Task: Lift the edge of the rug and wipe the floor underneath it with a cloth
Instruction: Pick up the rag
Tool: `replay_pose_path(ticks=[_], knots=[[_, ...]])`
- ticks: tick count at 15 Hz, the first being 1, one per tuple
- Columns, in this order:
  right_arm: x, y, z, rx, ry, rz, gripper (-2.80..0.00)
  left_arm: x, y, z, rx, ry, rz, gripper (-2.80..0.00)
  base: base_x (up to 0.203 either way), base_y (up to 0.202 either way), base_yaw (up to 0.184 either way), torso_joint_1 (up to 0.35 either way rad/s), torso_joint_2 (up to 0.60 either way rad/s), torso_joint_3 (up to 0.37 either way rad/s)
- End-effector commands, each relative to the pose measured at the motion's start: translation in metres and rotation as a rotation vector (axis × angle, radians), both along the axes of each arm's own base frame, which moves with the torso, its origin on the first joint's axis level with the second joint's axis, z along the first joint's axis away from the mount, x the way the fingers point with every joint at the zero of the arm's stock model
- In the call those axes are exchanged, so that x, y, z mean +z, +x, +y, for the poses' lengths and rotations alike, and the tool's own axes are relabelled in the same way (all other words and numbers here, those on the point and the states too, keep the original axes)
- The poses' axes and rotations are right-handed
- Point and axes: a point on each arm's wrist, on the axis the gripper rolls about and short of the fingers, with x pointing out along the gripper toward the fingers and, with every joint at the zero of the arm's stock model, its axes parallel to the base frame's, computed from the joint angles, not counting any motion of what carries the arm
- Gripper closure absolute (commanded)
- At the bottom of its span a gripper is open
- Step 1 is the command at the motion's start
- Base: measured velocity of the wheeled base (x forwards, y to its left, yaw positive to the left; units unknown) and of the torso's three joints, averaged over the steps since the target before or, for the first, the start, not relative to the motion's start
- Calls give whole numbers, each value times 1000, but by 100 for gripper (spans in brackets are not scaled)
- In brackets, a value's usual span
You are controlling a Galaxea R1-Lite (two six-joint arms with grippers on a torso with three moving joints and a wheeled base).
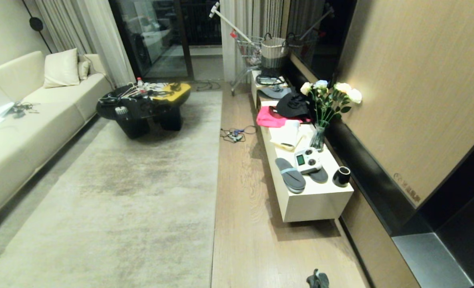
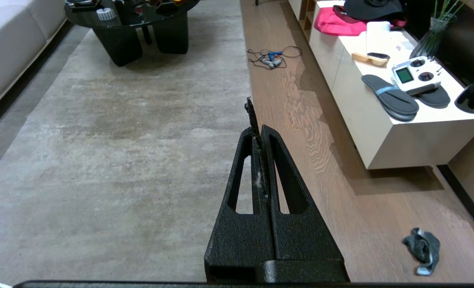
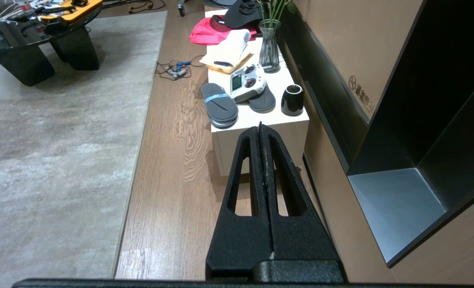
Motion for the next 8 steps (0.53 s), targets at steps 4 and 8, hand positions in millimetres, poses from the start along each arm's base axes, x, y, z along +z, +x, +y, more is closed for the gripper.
replay_pose_path(ticks=[4,8], knots=[[0,0,0,-1,0,1,0,0,0,0,0,0,-1,0,0,0,0,0,0,0],[0,0,0,0,-1,1,0,0,0,0,0,0,-1,0,0,0,0,0,0,0]])
